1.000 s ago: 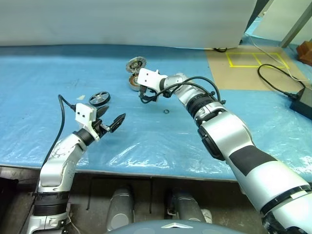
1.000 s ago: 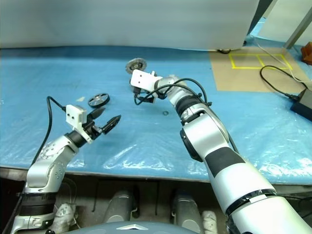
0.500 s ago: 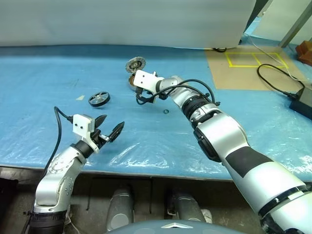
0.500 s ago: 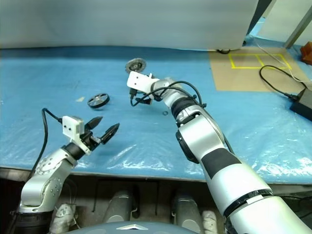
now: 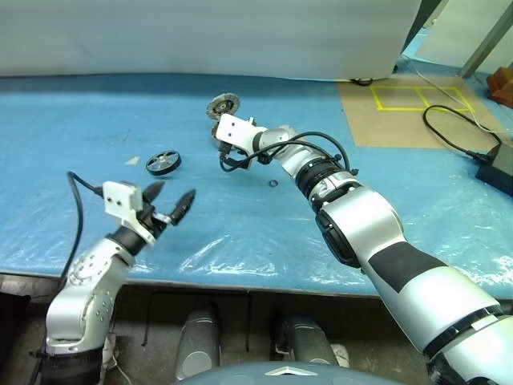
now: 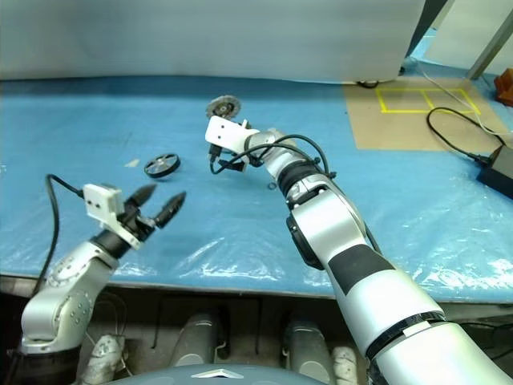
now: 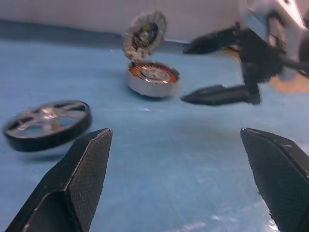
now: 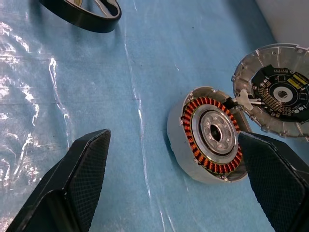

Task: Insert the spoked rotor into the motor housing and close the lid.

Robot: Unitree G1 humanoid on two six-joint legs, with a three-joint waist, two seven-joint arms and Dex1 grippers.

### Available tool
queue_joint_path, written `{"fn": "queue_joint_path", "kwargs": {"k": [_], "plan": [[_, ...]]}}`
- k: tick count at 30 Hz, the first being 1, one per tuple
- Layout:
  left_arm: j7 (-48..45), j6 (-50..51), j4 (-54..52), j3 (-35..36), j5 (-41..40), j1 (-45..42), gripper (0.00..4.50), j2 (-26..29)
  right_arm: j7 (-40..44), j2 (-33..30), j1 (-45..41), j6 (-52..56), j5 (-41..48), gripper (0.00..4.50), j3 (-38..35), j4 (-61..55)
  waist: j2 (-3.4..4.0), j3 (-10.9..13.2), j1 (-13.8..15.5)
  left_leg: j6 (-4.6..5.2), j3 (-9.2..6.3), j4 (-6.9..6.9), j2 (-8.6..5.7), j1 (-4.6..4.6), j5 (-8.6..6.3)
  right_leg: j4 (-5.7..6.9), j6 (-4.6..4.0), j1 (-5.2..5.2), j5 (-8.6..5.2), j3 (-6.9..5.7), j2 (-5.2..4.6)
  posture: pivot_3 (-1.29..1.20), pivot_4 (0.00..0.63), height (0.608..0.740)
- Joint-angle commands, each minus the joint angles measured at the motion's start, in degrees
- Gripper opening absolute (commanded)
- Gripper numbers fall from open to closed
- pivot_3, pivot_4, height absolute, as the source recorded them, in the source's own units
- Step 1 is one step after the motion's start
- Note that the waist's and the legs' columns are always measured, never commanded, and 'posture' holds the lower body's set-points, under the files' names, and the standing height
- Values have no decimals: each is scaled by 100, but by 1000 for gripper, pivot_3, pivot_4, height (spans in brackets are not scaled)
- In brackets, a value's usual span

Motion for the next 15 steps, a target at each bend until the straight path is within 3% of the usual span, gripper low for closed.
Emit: {"fn": "queue_joint_path", "kwargs": {"k": [1, 5, 15], "plan": [[-177, -230, 430, 53, 114, -484, 4500, 213, -115, -53, -348, -32, 88, 4457, -189, -93, 3, 2, 6, -1, 0, 0, 0, 1, 0, 0, 0, 1, 0, 0, 0, 0, 150, 740], [-301, -293, 784, -68, 168, -972, 4500, 251, -131, -139, -465, -46, 117, 4457, -312, -101, 3, 2, 9, -5, 0, 0, -2, -1, 4, -2, 0, 0, 0, 2, -1, 0, 150, 740], [-342, -308, 677, -354, 259, -765, 4500, 19, 12, -261, -325, -165, -105, 4457, -164, -89, 3, 2, -6, 10, 2, -1, 2, -19, 17, 4, -1, -21, -1, 2, 1, 0, 150, 740]]}}
